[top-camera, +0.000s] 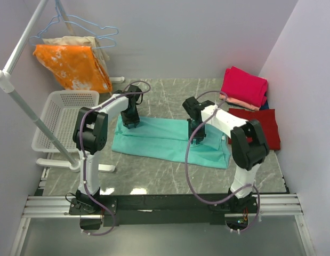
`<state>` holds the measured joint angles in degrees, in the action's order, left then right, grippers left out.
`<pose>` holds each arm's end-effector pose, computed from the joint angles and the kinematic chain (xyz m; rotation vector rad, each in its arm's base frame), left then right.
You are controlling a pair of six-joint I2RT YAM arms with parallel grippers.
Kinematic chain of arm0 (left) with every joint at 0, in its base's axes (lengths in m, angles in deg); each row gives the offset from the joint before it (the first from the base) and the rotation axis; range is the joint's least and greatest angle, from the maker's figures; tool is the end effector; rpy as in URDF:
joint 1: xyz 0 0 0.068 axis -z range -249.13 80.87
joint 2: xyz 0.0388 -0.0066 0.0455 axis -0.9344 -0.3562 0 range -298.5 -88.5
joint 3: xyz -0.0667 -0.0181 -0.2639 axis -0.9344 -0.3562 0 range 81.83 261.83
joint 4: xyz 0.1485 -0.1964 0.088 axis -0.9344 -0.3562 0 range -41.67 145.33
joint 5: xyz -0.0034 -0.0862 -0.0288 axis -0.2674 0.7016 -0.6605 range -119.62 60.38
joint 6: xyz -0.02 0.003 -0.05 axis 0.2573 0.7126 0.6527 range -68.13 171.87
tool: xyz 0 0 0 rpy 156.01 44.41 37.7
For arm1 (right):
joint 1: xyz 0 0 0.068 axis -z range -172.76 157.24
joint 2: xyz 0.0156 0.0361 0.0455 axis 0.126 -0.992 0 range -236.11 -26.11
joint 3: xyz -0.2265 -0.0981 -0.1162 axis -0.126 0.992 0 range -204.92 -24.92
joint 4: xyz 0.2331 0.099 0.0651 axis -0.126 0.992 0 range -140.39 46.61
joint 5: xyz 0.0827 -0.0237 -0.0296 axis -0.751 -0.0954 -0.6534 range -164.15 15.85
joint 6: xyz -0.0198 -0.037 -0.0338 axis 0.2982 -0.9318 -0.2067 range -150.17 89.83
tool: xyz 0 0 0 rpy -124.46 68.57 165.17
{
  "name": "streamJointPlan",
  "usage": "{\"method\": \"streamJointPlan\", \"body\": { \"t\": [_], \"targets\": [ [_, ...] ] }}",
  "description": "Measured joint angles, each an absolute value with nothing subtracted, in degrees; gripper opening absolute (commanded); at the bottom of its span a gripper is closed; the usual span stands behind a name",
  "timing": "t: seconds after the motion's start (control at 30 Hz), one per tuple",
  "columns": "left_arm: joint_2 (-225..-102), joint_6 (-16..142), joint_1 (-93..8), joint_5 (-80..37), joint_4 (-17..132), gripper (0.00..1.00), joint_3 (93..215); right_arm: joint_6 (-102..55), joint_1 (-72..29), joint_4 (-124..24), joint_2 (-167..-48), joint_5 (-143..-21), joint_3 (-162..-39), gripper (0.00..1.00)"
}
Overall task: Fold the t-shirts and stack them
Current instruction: Fold the tshirt
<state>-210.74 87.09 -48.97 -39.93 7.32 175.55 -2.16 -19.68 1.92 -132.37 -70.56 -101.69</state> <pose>0.4060 -0.1422 0.1664 -0.4036 2.8211 0.0714 0.3152 0.1575 0.1902 0.0351 2.9856 0.0155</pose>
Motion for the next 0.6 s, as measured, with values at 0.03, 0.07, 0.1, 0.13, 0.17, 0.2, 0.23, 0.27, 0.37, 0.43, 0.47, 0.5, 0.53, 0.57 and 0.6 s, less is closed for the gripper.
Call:
{"method": "streamJointPlan", "body": {
  "t": [0.03,0.07,0.1,0.13,0.17,0.2,0.23,0.27,0.37,0.43,0.47,0.5,0.53,0.57,0.6],
  "targets": [
    [-211.0,87.1,-48.9,-39.9,7.0,0.43,175.9,-1.7,-20.4,2.3,-130.7,-70.8,-101.2,0.32],
    [-211.1,87.1,-48.9,-39.9,6.8,0.43,176.1,-1.3,-21.1,2.6,-129.5,-71.0,-100.9,0.32],
    [-211.3,87.1,-48.9,-39.9,6.6,0.43,176.3,-1.0,-21.8,2.8,-128.1,-71.5,-100.6,0.32],
    [-211.4,87.1,-48.9,-39.9,6.3,0.43,176.5,-0.5,-22.5,3.0,-126.9,-72.0,-100.1,0.32],
    [-211.5,87.2,-48.9,-39.9,6.2,0.43,176.7,0.0,-23.1,3.2,-126.0,-72.2,-99.7,0.33],
    [-211.5,87.2,-48.9,-39.9,6.1,0.43,176.8,0.2,-23.5,3.3,-125.5,-72.3,-99.3,0.33],
    [-211.6,87.2,-49.0,-39.9,6.0,0.43,176.9,0.6,-24.0,3.4,-125.1,-72.3,-98.8,0.34],
    [-211.7,87.2,-49.0,-39.9,5.9,0.43,177.0,0.7,-24.0,3.5,-125.0,-72.2,-98.7,0.35],
    [-211.7,87.2,-49.0,-39.9,5.9,0.43,177.0,0.9,-23.4,4.3,-125.7,-71.4,-99.7,0.35],
    [-211.7,87.2,-49.0,-39.9,5.9,0.43,177.0,0.7,-22.2,5.3,-127.9,-69.9,-103.5,0.36],
    [-211.7,87.2,-49.0,-39.9,5.8,0.43,177.0,0.6,-21.7,5.1,-129.0,-69.4,-105.2,0.36],
    [-211.7,87.2,-49.0,-39.9,5.8,0.43,177.0,0.4,-21.0,5.0,-130.7,-68.8,-108.0,0.36],
    [-211.7,87.2,-48.9,-39.9,5.8,0.43,177.0,0.2,-20.4,4.5,-131.8,-68.5,-109.8,0.36],
    [-211.7,87.2,-49.0,-39.9,5.8,0.43,177.0,0.0,-19.8,4.0,-133.2,-68.0,-111.9,0.36],
    [-211.7,87.2,-49.0,-39.9,5.8,0.43,177.0,-0.3,-19.4,3.8,-134.5,-67.7,-113.9,0.36]
  ]
}}
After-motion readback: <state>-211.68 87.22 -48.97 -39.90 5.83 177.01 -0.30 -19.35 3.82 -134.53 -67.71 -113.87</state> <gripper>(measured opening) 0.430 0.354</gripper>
